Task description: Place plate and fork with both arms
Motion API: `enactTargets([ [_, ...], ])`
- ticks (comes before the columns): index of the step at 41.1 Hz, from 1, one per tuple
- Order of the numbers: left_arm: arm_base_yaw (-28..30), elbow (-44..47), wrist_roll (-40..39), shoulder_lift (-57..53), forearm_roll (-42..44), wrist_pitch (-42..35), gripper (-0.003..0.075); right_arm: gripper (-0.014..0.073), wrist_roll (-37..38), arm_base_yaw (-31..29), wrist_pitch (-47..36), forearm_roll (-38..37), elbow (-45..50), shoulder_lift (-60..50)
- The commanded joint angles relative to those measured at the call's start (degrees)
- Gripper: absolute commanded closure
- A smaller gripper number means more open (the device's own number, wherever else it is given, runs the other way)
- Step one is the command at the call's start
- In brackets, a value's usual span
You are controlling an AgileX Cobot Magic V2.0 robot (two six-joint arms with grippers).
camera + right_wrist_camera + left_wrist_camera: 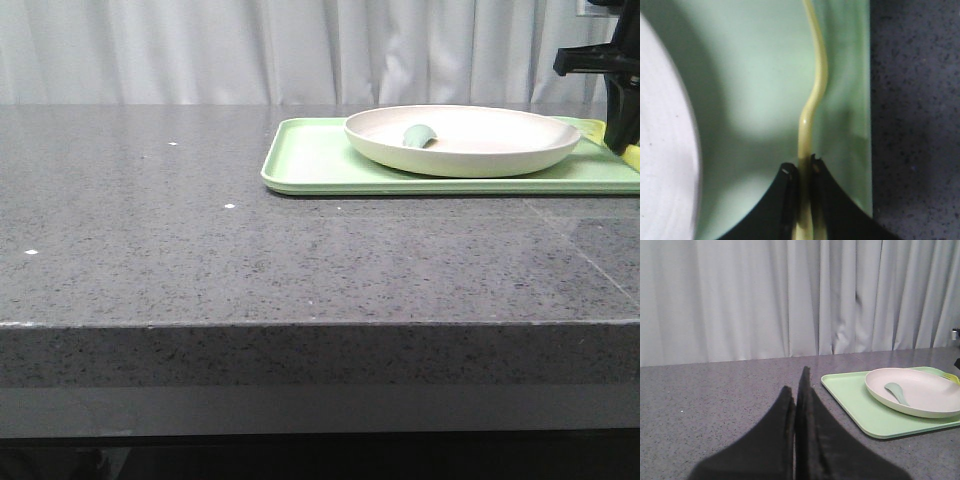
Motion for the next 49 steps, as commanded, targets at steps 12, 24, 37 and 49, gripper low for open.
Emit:
enactTargets([
  [12,0.0,-1.46,-0.61,0.46,-0.43,-4.63,0.0738,0.0322,-0.88,-0.19,-1.34,-0.16,-1.87,-6.51],
  [24,0.0,-1.46,-0.61,0.46,-0.43,-4.63,0.0738,0.034,-0.88,-0.19,-0.24,0.51,-1.8,-15.35],
  [37,0.0,-1.46,-0.61,0.46,-0.43,-4.63,0.0738,0.0618,-0.99,0.96,-0.83,1.4,6.46,-27.88],
  [49,0.0,-1.46,-0.61,0.46,-0.43,-4.63,0.0738,0.0701,-0.99,1.51,-13.87,1.42,28.62,-47.48],
])
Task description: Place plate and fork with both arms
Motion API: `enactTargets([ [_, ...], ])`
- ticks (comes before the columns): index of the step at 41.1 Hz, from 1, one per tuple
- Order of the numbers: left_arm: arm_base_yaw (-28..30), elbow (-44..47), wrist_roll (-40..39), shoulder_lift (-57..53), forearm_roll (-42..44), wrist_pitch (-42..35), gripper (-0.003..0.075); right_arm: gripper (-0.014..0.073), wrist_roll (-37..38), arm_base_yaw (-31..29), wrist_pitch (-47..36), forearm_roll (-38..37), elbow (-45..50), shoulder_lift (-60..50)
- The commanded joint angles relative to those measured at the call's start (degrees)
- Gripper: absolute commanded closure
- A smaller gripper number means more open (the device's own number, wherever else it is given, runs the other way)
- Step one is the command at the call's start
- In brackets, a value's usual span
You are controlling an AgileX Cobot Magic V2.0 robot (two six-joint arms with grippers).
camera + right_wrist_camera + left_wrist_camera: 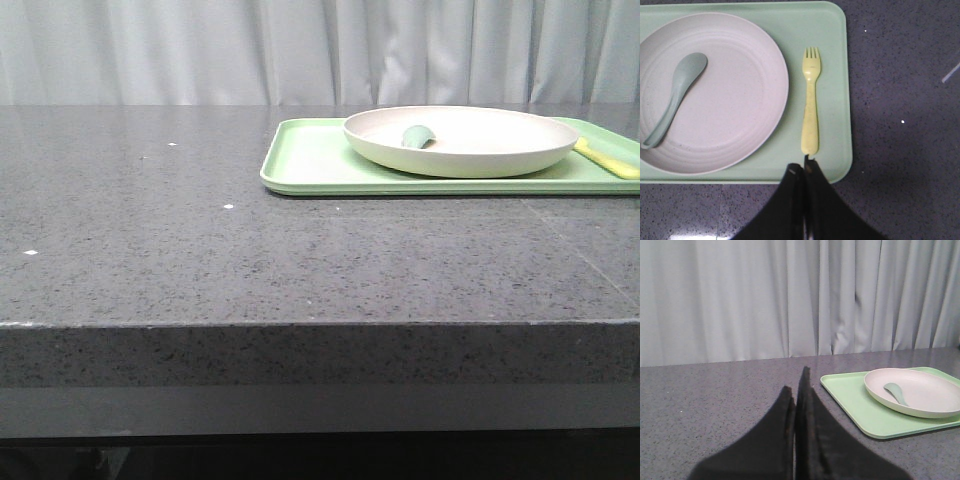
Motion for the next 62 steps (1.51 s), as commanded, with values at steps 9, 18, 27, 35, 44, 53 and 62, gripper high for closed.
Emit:
enactTargets([
  [9,0.0,-1.46,-0.61,0.46,-0.43,-4.63,0.0738,0.0704,-1.57,0.07,-17.74,0.3,24.96,-24.0],
  [18,0.0,-1.46,-0.61,0.46,-0.43,-4.63,0.0738,0.0704,-1.95,0.07,-29.28,0.3,43.39,-42.01],
  [27,0.0,-1.46,-0.61,0.46,-0.43,-4.63,0.0738,0.0704,-1.95,0.07,-33.9,0.3,56.42,-59.02],
  [35,0.0,-1.46,-0.61,0.46,-0.43,-4.63,0.0738,0.0704,-1.95,0.07,-34.42,0.3,59.54,-68.23],
  [44,0.0,-1.46,-0.61,0.46,-0.43,-4.63,0.0738,0.0704,-1.95,0.07,-33.7,0.3,59.59,-69.1],
  [53,0.0,-1.46,-0.61,0.46,-0.43,-4.63,0.0738,0.0704,-1.95,0.07,-33.65,0.3,59.59,-69.1],
  [62,0.0,-1.46,-0.61,0.46,-0.43,-4.63,0.0738,0.0704,-1.95,0.07,-33.65,0.3,59.59,-69.1],
])
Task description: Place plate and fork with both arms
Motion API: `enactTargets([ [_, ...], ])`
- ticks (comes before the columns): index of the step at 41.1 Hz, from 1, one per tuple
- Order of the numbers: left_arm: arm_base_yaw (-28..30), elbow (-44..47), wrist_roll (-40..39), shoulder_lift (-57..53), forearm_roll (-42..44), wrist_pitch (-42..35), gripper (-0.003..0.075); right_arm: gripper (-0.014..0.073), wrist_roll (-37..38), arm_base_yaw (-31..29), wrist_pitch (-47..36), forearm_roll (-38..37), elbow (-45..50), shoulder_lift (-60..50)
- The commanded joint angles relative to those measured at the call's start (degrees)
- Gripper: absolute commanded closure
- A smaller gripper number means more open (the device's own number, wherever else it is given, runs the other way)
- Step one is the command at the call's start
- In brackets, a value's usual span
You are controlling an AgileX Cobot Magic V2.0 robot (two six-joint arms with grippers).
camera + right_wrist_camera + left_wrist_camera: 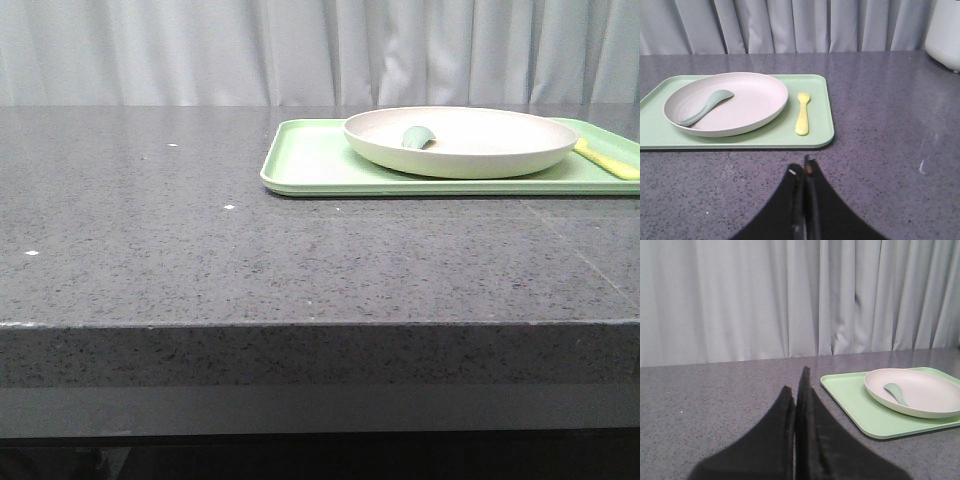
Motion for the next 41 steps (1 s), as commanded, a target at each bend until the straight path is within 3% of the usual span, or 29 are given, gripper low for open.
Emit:
enactTargets([
  [1,0.0,-1.46,-0.61,0.46,-0.43,-4.63,0.0738,0.0704,-0.64,0.07,-4.92,0.18,-1.37,0.58],
  [28,0.0,-1.46,-0.61,0.46,-0.43,-4.74,0.0738,0.0704,-0.64,0.07,-4.92,0.18,-1.37,0.58],
  [34,0.43,1.14,-0.61,0.03,-0.43,-4.94,0.0738,0.0704,-0.64,0.07,-4.92,0.18,-1.37,0.58],
  [41,4.86,7.32,-0.61,-4.17,-1.81,-4.94,0.0738,0.0704,-0.64,0.07,-4.92,0.18,-1.37,0.58],
])
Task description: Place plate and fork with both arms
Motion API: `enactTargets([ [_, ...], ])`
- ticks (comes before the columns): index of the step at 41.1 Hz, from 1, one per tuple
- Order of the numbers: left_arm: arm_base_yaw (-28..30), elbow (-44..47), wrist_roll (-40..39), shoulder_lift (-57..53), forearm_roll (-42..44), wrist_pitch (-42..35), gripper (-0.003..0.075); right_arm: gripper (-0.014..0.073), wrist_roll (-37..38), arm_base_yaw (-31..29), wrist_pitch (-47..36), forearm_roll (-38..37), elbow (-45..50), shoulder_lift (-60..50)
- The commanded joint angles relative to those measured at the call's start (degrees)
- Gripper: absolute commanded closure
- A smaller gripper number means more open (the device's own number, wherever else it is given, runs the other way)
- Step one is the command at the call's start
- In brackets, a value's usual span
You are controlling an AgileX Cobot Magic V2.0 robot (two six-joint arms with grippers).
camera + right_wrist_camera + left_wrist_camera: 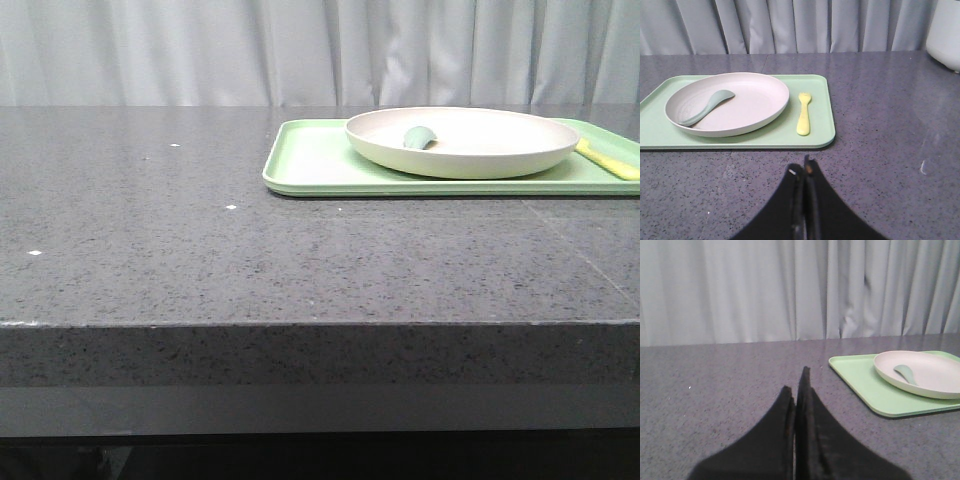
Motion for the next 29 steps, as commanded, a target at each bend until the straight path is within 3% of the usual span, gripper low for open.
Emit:
enactTargets([
  [1,3.36,2.16,-0.61,-2.29,-1.52,-4.6,0.0738,0.0704,-0.64,0.07,-4.92,0.07,-1.37,0.58],
  [15,15.6,14.7,-0.61,-10.29,-3.77,-5.55,0.0738,0.0704,-0.64,0.07,-4.85,0.07,-1.37,0.58],
  [21,16.32,18.59,-0.61,-10.42,-3.77,-9.05,0.0738,0.0704,-0.64,0.07,-4.82,0.07,-1.37,0.58],
  [29,16.32,18.47,-0.61,-10.42,-3.77,-7.65,0.0738,0.0704,-0.64,0.07,-4.82,0.07,-1.37,0.58],
])
